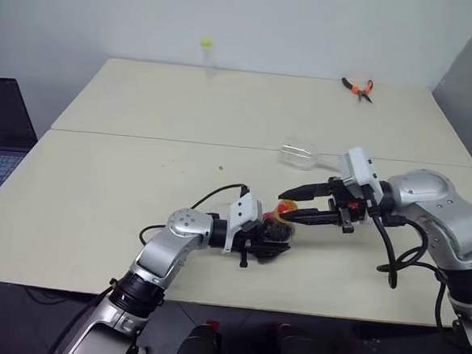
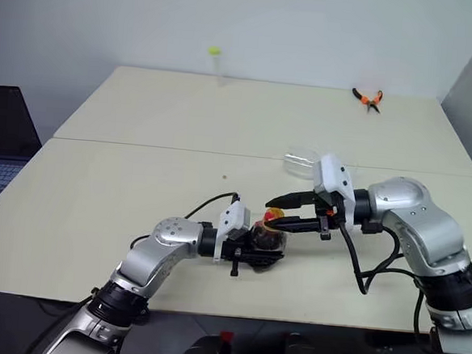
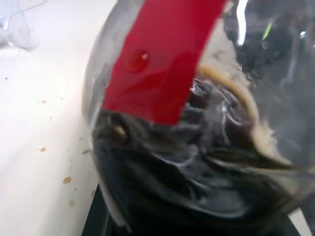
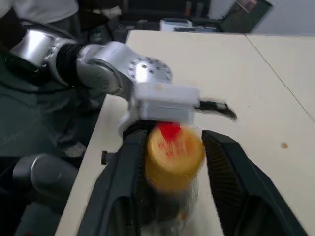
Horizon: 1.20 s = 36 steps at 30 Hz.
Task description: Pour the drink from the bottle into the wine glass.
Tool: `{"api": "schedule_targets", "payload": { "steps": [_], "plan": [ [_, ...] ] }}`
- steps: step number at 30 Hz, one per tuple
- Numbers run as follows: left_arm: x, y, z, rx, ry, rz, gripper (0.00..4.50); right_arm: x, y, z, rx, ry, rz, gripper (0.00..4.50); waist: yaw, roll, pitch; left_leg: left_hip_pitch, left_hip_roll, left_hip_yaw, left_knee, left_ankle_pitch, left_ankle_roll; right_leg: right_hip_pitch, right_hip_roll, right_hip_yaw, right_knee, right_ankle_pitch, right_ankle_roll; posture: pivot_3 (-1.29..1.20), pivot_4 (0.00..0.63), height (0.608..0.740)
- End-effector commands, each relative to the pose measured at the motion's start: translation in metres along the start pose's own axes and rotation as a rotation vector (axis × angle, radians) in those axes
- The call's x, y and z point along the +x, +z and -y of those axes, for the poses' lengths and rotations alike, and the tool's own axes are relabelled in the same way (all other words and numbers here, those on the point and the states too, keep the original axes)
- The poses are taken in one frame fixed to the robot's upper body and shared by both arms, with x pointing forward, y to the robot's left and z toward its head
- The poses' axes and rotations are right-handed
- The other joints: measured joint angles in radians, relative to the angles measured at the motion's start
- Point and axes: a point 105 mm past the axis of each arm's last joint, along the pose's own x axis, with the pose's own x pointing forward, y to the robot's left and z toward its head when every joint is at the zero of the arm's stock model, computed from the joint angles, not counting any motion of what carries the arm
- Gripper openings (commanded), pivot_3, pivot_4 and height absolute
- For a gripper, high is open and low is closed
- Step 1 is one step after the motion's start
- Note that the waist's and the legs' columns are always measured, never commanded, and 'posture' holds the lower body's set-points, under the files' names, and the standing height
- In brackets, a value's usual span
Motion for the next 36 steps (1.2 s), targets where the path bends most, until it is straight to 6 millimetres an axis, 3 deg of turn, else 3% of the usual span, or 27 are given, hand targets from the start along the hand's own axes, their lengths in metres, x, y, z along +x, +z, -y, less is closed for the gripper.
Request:
{"api": "schedule_targets", "payload": {
  "steps": [1, 2, 5, 11, 21, 36],
  "plan": [
    [-0.004, 0.027, -0.007, 0.108, 0.047, 0.095, 1.25, -0.011, 0.021, -0.001, 0.012, -0.158, 0.093, 3.22, 0.001, 0.000, 0.000, 0.000, 0.000, 0.000, 0.000, 0.000, 0.000, 0.000, 0.000, 0.000, 0.000, 0.000, 0.000, 0.00, 0.150, 0.740],
    [-0.005, 0.026, -0.011, 0.127, 0.071, 0.089, 1.24, -0.014, 0.024, -0.001, 0.021, -0.215, 0.120, 3.56, 0.001, 0.000, 0.000, 0.000, 0.000, 0.000, 0.000, 0.000, 0.000, 0.000, 0.000, 0.000, 0.000, 0.000, 0.000, 0.00, 0.150, 0.740],
    [-0.006, 0.023, -0.024, 0.151, 0.138, 0.076, 1.24, -0.019, 0.031, -0.005, 0.058, -0.374, 0.190, 3.60, 0.001, 0.000, 0.000, 0.000, 0.000, 0.000, 0.000, 0.000, 0.000, 0.000, 0.000, 0.000, 0.000, 0.000, 0.000, 0.00, 0.150, 0.740],
    [-0.003, 0.016, -0.036, 0.190, 0.178, 0.052, 1.24, 0.008, 0.013, -0.020, 0.087, -0.575, 0.166, 3.60, -0.004, 0.001, 0.000, 0.000, 0.000, 0.001, -0.001, 0.000, 0.000, 0.000, 0.000, 0.000, 0.001, 0.000, 0.000, 0.00, 0.150, 0.740],
    [0.001, 0.011, -0.039, 0.200, 0.166, 0.040, 1.24, 0.017, 0.012, -0.017, 0.064, -0.645, 0.170, 3.60, -0.005, 0.001, 0.000, 0.000, -0.002, 0.001, 0.000, 0.000, 0.000, 0.000, 0.003, 0.000, 0.001, 0.000, 0.001, 0.00, 0.150, 0.740],
    [0.005, 0.006, -0.036, 0.186, 0.162, 0.041, 1.15, 0.032, 0.015, -0.017, 0.058, -0.607, 0.174, 3.60, -0.006, 0.001, 0.000, 0.000, -0.002, 0.001, 0.000, 0.000, 0.000, 0.000, 0.003, 0.000, 0.001, 0.000, 0.001, 0.00, 0.150, 0.740]
  ]
}}
